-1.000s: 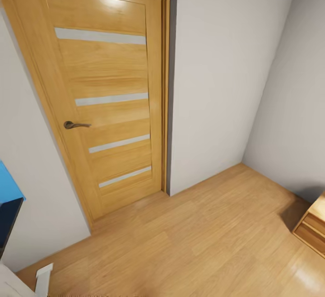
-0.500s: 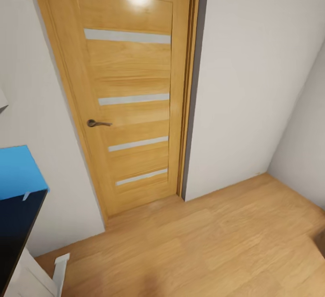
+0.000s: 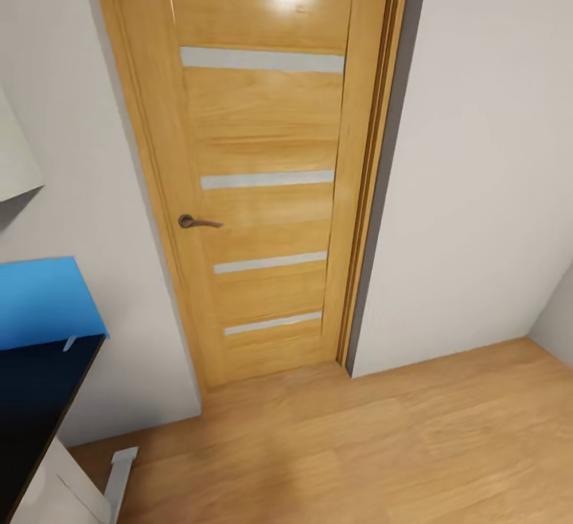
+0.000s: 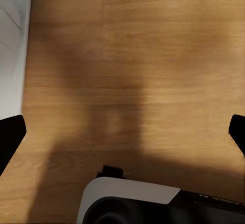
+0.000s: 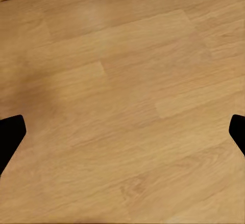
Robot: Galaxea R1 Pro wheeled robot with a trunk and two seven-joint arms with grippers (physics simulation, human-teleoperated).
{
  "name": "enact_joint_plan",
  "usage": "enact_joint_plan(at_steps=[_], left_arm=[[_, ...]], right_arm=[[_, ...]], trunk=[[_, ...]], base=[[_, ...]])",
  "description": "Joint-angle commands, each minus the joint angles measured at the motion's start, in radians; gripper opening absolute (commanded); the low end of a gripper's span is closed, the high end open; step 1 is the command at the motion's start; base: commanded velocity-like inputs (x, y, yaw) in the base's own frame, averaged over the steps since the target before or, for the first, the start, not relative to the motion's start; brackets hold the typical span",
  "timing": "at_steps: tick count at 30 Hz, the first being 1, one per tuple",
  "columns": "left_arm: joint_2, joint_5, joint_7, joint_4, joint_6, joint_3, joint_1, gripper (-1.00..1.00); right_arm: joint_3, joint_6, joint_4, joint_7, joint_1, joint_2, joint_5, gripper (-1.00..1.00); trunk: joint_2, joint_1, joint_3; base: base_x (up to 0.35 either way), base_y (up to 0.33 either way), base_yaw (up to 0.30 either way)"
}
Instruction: In the bedroom, organize the workspace by keeping the computer under the desk, ensuring the monitor is on the desk, placing the keyboard on the desk next to the monitor, placing the mouse on the desk next to the keyboard, moving the folder from the swivel chair onto the desk next to the mouse, stacking the notebook on top of the folder with the pen on top of the notebook, and positioning the swivel chair next to the desk.
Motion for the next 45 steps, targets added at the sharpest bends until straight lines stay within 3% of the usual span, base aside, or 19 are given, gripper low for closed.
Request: enact_joint_plan(at_steps=[1, 25, 45], left_arm=[[0.0, 0.003, 0.0, 0.0, -0.002, 0.0, 0.0, 1.0], [0.0, 0.003, 0.0, 0.002, -0.002, 0.0, 0.0, 1.0], [0.001, 0.003, 0.0, 0.002, -0.002, 0.0, 0.0, 1.0]], right_arm=[[0.0, -0.003, 0.0, 0.001, 0.0, 0.0, -0.006, 1.0], [0.0, -0.005, 0.0, 0.001, 0.0, 0.0, -0.006, 1.0], [0.0, -0.003, 0.0, 0.001, 0.0, 0.001, -0.006, 1.0]], trunk=[[-0.001, 0.001, -0.001], [-0.001, 0.001, -0.001], [-0.001, 0.001, -0.001]], base=[[0.273, -0.212, 0.287], [0.236, -0.239, 0.287], [0.035, -0.117, 0.287]])
